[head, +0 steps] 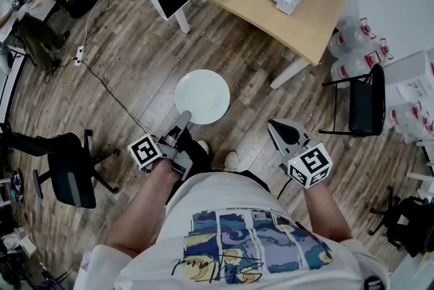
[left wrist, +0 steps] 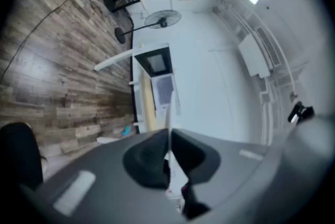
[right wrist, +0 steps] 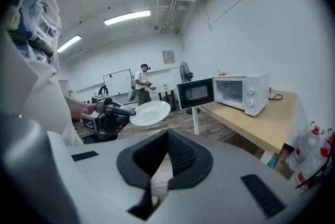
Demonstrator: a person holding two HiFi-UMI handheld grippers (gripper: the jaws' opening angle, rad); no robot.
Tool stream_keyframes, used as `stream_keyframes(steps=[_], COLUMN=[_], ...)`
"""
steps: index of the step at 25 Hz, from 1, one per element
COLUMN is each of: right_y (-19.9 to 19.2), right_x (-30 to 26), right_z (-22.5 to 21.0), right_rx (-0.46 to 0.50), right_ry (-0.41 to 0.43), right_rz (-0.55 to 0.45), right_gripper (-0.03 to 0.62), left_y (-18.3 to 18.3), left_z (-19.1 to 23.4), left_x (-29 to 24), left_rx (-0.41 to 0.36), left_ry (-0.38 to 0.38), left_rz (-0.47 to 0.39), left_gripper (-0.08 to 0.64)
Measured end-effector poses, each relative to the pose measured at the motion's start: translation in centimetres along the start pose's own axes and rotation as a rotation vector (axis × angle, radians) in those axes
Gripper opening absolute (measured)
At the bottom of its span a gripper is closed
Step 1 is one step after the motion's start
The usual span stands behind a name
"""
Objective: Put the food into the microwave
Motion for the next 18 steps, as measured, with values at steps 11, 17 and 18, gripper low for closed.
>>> stream_keyframes(steps=[11,17,18], right_y=[2.4,6.9,7.3], right_x=[-6.3,-12.3,-13.3], right_z=[-5.5,-8.0,-8.4], right_rx=[-0.033,-0.038,-0.040], right_ry=[-0.098,-0.168,-0.186], right_rz=[0.028,0.047,0.048], right_gripper=[0.005,0.006,0.006], left_y=[7.5,14.6,15.5], left_z=[-1.6,-2.4,-2.4], left_x=[-9.9,-15.8,-16.8], left_rx=[-0.001,-0.013,-0.016], left_ry=[-0.025,-0.024,-0.025], left_rz=[0.091,0.189,0.211], left_gripper=[0.023,0.023,0.023])
Point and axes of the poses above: the fingertips, and each gripper's own axes: x backward along the fingers, z to its left, y out of its top, the point moved 6 cm from there along x, backward along the fingers, and after that the axes turned 12 degrees about x, right-handed, at the moved point
